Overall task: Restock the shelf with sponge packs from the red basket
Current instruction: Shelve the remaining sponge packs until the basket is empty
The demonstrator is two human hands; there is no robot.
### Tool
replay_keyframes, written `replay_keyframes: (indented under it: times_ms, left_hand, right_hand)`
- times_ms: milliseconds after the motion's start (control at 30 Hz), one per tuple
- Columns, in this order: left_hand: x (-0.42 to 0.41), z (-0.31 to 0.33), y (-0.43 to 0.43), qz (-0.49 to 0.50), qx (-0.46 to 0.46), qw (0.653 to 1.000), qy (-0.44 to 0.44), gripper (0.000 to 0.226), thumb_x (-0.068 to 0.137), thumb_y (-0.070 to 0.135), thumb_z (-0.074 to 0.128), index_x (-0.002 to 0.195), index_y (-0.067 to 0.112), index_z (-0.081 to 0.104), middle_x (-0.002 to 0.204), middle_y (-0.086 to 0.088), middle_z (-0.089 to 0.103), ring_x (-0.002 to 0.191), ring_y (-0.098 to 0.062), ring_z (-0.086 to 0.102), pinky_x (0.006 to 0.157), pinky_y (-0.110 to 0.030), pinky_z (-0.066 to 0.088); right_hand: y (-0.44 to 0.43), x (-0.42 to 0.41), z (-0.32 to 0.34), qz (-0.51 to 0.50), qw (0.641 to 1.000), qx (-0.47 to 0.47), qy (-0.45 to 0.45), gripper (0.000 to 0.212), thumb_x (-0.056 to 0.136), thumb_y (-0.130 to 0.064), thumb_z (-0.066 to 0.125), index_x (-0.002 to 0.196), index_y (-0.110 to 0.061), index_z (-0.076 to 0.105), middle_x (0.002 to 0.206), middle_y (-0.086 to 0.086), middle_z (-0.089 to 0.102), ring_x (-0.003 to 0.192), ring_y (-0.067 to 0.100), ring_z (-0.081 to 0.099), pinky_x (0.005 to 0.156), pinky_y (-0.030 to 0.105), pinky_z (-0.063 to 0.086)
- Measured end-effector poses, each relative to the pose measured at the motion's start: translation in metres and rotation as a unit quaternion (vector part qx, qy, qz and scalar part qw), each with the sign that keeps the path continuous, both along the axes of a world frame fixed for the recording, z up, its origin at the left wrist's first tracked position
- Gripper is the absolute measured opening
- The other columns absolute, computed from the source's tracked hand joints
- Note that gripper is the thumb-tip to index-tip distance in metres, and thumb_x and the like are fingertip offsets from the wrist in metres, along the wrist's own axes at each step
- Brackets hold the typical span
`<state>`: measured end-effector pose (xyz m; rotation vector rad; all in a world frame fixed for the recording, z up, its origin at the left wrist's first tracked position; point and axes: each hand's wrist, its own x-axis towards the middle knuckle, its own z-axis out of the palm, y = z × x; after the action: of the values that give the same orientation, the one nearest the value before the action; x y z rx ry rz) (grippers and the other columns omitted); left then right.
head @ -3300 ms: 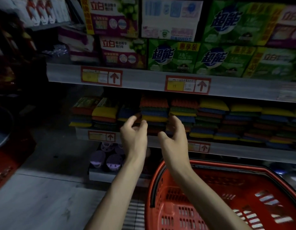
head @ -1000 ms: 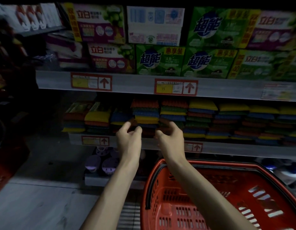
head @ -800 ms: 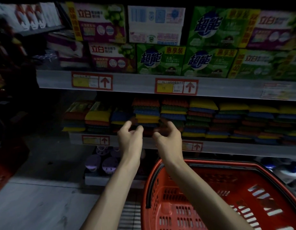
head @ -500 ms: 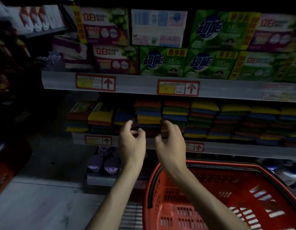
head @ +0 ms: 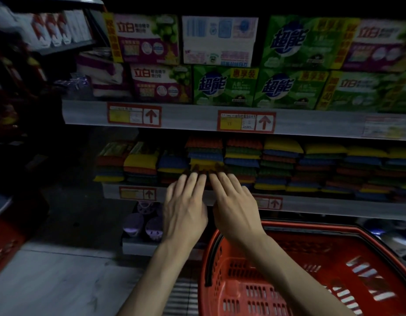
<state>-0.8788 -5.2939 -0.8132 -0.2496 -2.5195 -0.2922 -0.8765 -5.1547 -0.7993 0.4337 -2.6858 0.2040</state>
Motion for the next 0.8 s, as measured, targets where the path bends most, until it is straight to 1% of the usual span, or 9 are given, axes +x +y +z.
replay_keyframes:
  times_ms: [133,200,267,300,367,500,600,700,800]
  left_hand:
    - [-0.002,0.0,0.002,-0.001,0.001,1.0,-0.019,0.058,0.086,0.018,0.072,0.141,0.011,0.057,0.141,-0.01,0.06,0.13,-0.03,0.055,0.107,-0.047,0.045]
    - [-0.002,-0.001,0.002,-0.003,0.005,1.0,-0.023,0.057,0.086,0.017,0.071,0.141,0.01,0.057,0.14,-0.01,0.06,0.129,-0.03,0.055,0.106,-0.047,0.045]
    - [-0.002,0.0,0.002,-0.004,0.005,1.0,-0.024,0.056,0.086,0.017,0.071,0.14,0.01,0.057,0.14,-0.01,0.06,0.129,-0.03,0.055,0.106,-0.047,0.045]
    - [-0.002,0.0,0.002,-0.004,0.006,1.0,-0.026,0.056,0.086,0.017,0.07,0.14,0.011,0.056,0.139,-0.01,0.059,0.128,-0.03,0.055,0.105,-0.046,0.045]
    - [-0.002,0.002,0.004,-0.004,0.008,1.0,-0.028,0.057,0.086,0.017,0.071,0.141,0.011,0.055,0.139,-0.01,0.059,0.128,-0.029,0.055,0.105,-0.046,0.045]
    - [-0.001,0.003,0.005,-0.002,0.018,1.0,-0.023,0.059,0.085,0.017,0.074,0.141,0.011,0.056,0.14,-0.011,0.06,0.13,-0.03,0.056,0.103,-0.046,0.047]
    - [0.004,0.001,0.004,-0.002,0.022,0.999,-0.031,0.06,0.087,0.02,0.072,0.144,0.014,0.054,0.144,-0.009,0.058,0.133,-0.028,0.054,0.104,-0.046,0.047]
    - [0.017,0.001,0.004,-0.004,0.013,0.999,-0.051,0.061,0.091,0.026,0.068,0.149,0.018,0.05,0.149,-0.008,0.053,0.138,-0.026,0.05,0.105,-0.045,0.045]
    - [0.034,0.003,0.008,-0.018,-0.001,0.998,-0.067,0.061,0.094,0.034,0.062,0.151,0.023,0.046,0.154,-0.005,0.047,0.141,-0.024,0.046,0.107,-0.044,0.043]
  right_hand:
    - [-0.001,-0.001,0.002,0.003,1.0,0.001,-0.009,0.065,0.087,-0.021,0.065,0.147,-0.01,0.045,0.143,0.01,0.055,0.133,0.033,0.051,0.092,0.041,0.053]
    - [-0.002,-0.002,0.003,-0.003,1.0,0.001,-0.013,0.058,0.091,-0.025,0.051,0.147,-0.01,0.045,0.144,0.01,0.054,0.133,0.033,0.05,0.093,0.041,0.052]
    - [-0.003,-0.002,0.005,-0.006,1.0,-0.005,-0.015,0.059,0.092,-0.031,0.034,0.146,-0.01,0.047,0.143,0.01,0.055,0.132,0.033,0.051,0.092,0.041,0.053]
    - [-0.003,-0.001,0.005,-0.004,1.0,-0.008,-0.016,0.06,0.092,-0.032,0.031,0.145,-0.01,0.047,0.142,0.011,0.056,0.131,0.033,0.052,0.091,0.041,0.053]
    - [-0.003,-0.001,0.005,0.001,1.0,-0.013,-0.018,0.059,0.092,-0.032,0.034,0.146,-0.01,0.046,0.143,0.01,0.054,0.131,0.032,0.051,0.091,0.041,0.053]
    - [0.002,0.0,0.006,0.005,0.999,-0.018,-0.031,0.064,0.091,-0.021,0.058,0.151,-0.014,0.038,0.148,0.007,0.047,0.137,0.029,0.044,0.095,0.04,0.051]
    - [0.01,0.005,0.008,0.006,0.999,-0.013,-0.045,0.072,0.092,-0.018,0.061,0.157,-0.017,0.03,0.158,0.007,0.039,0.146,0.029,0.035,0.103,0.043,0.049]
    - [0.028,0.015,0.011,0.007,0.998,-0.012,-0.056,0.077,0.094,-0.025,0.065,0.16,-0.022,0.026,0.164,0.008,0.033,0.151,0.03,0.03,0.107,0.046,0.048]
    - [0.052,0.031,0.015,0.007,0.997,-0.016,-0.072,0.083,0.094,-0.043,0.067,0.162,-0.027,0.021,0.168,0.008,0.024,0.155,0.029,0.023,0.109,0.048,0.047]
